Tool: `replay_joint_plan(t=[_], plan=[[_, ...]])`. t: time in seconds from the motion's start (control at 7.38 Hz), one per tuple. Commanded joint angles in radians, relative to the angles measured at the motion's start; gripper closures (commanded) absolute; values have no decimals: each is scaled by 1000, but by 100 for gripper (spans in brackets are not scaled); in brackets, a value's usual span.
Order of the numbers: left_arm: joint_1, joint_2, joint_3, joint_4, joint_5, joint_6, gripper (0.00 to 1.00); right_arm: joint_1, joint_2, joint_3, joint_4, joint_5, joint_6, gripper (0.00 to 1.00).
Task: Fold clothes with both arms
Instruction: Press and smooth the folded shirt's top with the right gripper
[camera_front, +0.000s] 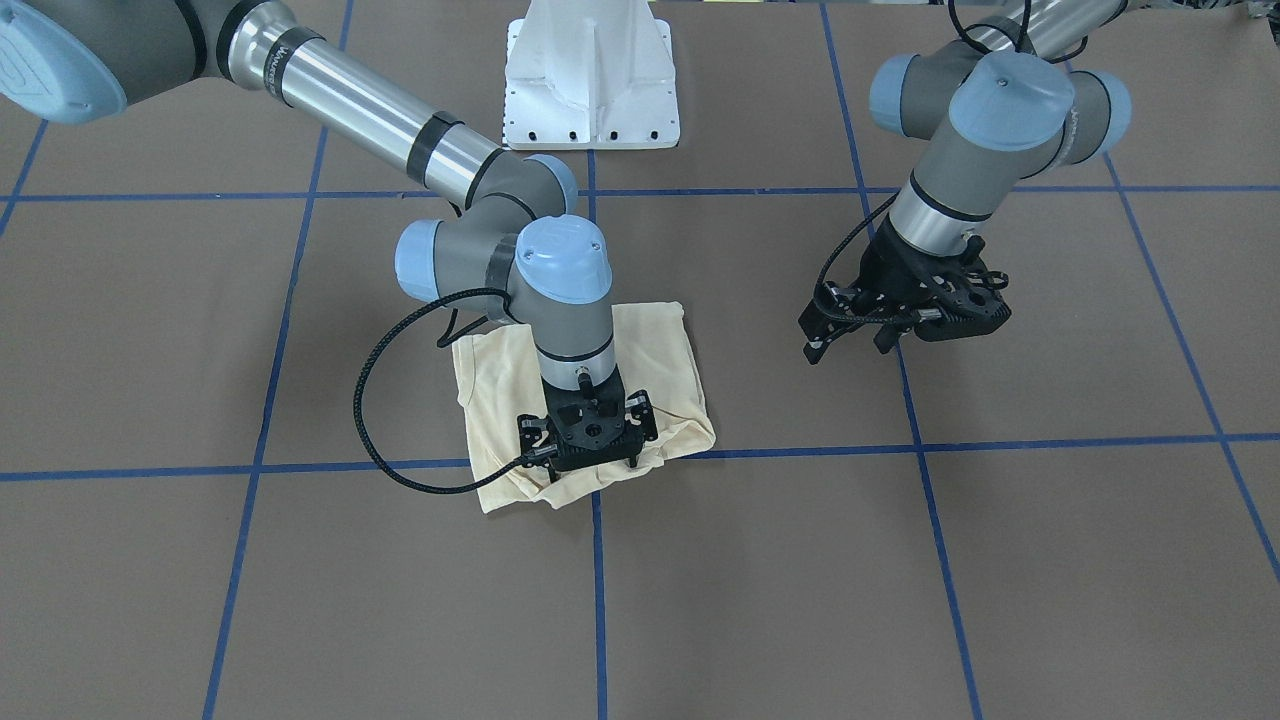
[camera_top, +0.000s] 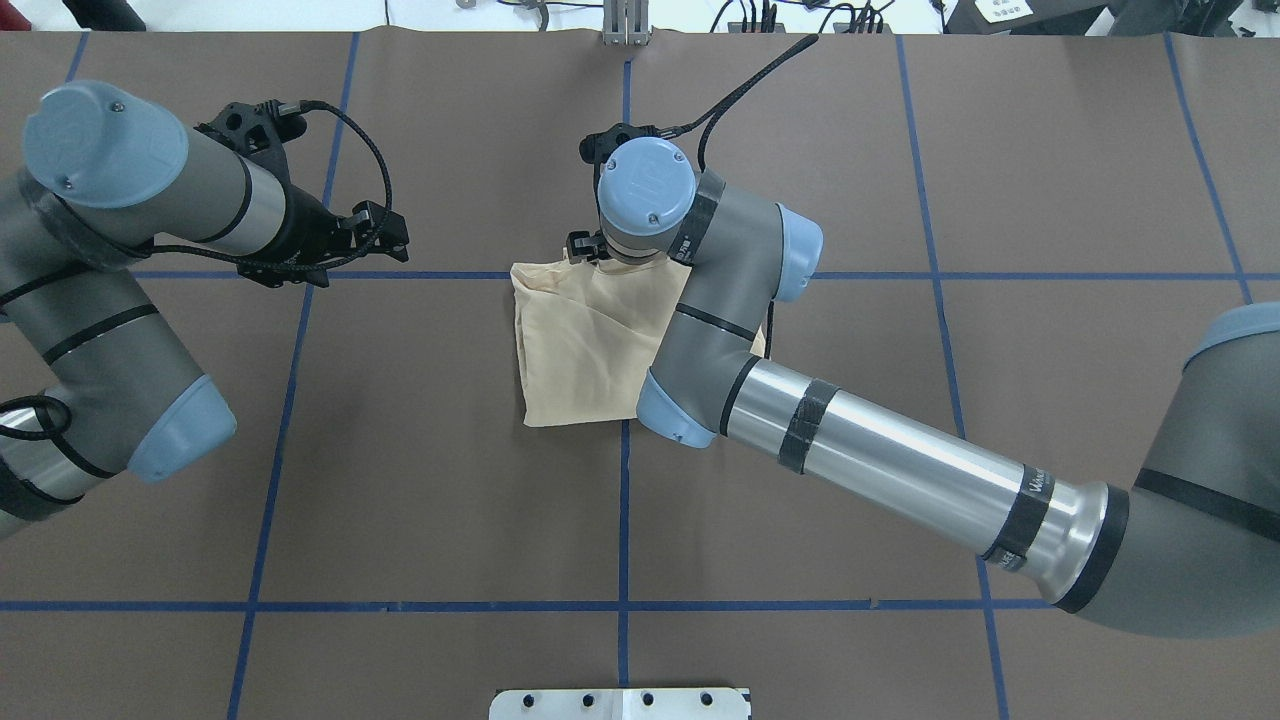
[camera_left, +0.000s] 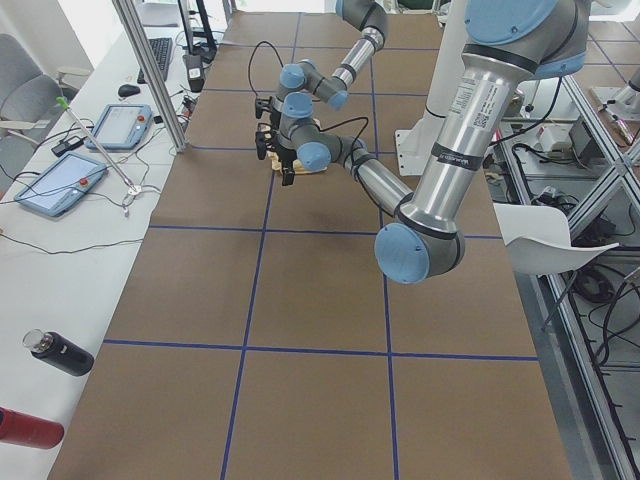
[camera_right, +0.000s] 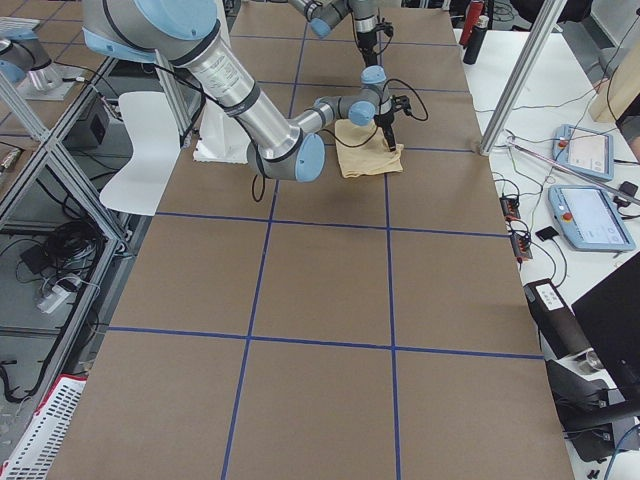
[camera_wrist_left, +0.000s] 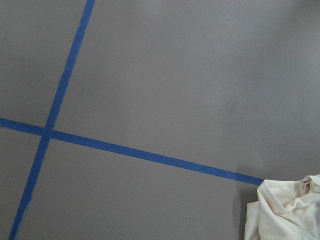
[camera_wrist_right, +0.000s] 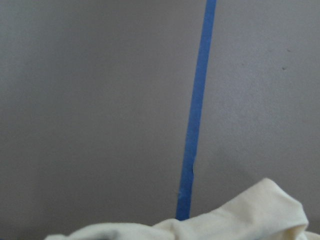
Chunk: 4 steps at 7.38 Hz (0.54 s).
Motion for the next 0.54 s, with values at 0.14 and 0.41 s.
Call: replay_joint_plan(t=[0.14,0.41], plan=[[0,1,9,-3,1,0,1,-3,36,-80,156,-84,11,1],[0,1,22,-6,1,2,1,-1,49,-99,198,-94,16,1]])
